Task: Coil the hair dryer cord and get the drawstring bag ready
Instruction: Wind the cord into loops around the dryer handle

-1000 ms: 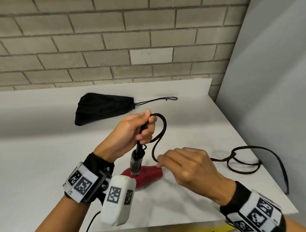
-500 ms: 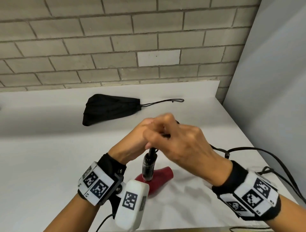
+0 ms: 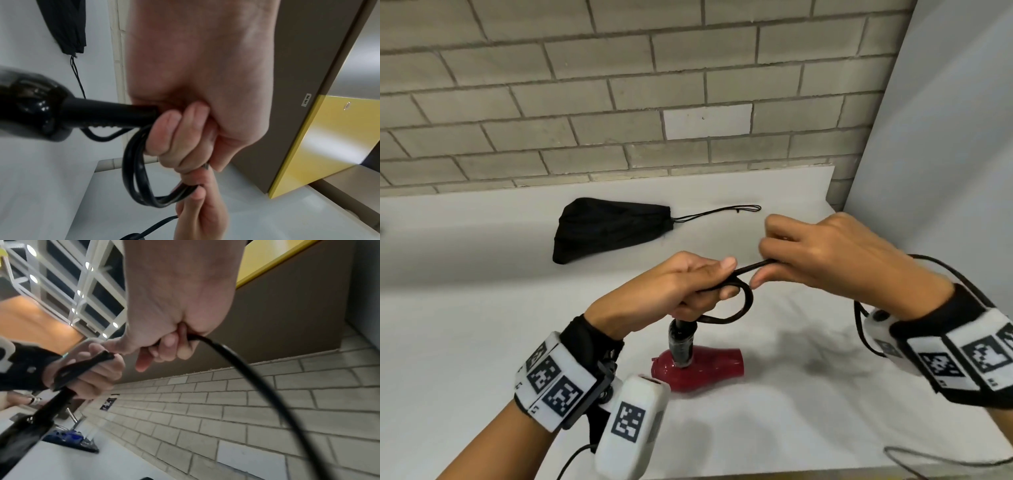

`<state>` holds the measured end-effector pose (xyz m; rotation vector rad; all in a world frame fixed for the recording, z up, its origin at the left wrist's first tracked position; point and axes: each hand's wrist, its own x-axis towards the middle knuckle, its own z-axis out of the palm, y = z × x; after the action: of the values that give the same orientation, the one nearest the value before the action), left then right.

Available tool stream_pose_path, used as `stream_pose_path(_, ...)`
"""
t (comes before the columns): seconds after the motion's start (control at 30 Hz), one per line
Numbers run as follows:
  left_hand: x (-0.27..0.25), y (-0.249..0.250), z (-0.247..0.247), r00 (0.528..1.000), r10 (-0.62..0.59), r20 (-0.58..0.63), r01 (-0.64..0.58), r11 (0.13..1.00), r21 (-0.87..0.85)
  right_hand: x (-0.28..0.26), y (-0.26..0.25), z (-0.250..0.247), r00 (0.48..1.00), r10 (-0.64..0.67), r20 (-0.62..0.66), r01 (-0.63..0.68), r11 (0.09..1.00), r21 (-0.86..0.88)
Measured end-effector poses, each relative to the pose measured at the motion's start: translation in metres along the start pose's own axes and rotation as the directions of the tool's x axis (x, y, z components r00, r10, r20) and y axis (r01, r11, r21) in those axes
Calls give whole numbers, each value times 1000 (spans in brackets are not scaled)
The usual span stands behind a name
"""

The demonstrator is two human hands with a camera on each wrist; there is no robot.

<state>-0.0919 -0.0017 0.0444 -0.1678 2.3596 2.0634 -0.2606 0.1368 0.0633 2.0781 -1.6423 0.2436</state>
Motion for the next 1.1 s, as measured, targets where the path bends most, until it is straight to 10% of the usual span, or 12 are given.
stream_pose_path(0.37,-30,12,-28,997,58,-46,-55,996,70,-74,59,-9,964,264,18,-264,964,31)
stream_pose_path(0.67,-46,1,-52,974,73,-216,-78,997,-17,-127,66,1,776,601,191,-622,678,392)
stream_pose_path(1.1,-24,-1,-51,938,130,-321,-255,886,-387,-106,11,35,944,298,139,-277,949,-150)
